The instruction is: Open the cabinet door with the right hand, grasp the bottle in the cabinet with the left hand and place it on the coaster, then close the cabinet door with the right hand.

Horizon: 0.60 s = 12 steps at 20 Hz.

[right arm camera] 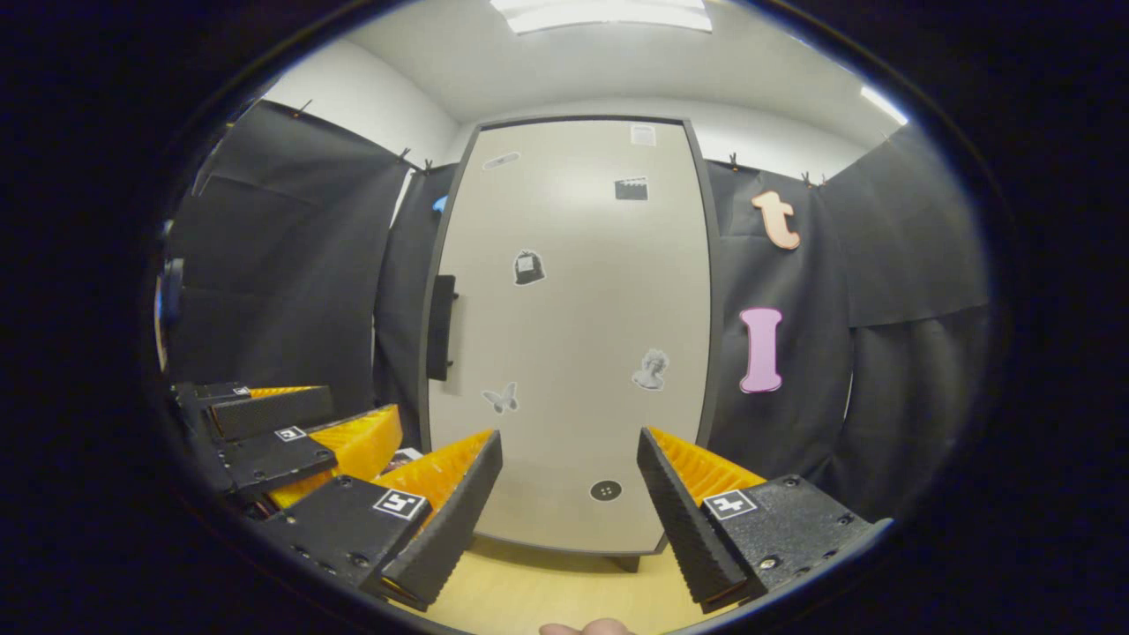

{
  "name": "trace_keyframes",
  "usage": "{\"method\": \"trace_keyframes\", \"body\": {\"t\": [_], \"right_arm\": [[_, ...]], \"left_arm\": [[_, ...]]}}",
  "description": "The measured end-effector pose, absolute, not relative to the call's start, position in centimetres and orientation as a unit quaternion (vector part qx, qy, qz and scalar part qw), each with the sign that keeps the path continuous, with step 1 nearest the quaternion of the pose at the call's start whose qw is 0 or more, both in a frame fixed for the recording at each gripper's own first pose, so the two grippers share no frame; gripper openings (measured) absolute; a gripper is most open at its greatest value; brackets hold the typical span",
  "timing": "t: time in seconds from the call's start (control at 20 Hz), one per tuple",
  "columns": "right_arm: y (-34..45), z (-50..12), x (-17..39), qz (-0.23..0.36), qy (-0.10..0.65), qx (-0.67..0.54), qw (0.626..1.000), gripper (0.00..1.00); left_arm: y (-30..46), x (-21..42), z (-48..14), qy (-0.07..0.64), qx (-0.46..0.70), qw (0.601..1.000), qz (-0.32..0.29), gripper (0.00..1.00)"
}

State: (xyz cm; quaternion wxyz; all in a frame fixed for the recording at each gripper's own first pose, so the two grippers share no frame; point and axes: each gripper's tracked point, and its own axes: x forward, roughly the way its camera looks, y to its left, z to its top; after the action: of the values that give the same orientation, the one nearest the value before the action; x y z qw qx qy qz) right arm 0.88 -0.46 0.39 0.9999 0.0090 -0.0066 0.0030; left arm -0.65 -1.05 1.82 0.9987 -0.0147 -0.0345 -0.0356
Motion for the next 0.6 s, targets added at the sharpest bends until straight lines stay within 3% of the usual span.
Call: {"method": "trace_keyframes", "body": {"t": [0.35, 0.6], "right_arm": [[-1.2, 0.7, 4.3, -0.006, -0.003, 0.043, 0.999, 0.99], [1.0, 1.5, 6.8, 0.021, -0.01, 0.03, 0.999, 0.99]], "left_arm": [[-0.3, -2.0, 3.0, -0.042, -0.013, 0.998, -0.039, 0.95], [-0.1, -3.2, 3.1, -0.042, -0.002, 0.998, -0.048, 0.95]]}}
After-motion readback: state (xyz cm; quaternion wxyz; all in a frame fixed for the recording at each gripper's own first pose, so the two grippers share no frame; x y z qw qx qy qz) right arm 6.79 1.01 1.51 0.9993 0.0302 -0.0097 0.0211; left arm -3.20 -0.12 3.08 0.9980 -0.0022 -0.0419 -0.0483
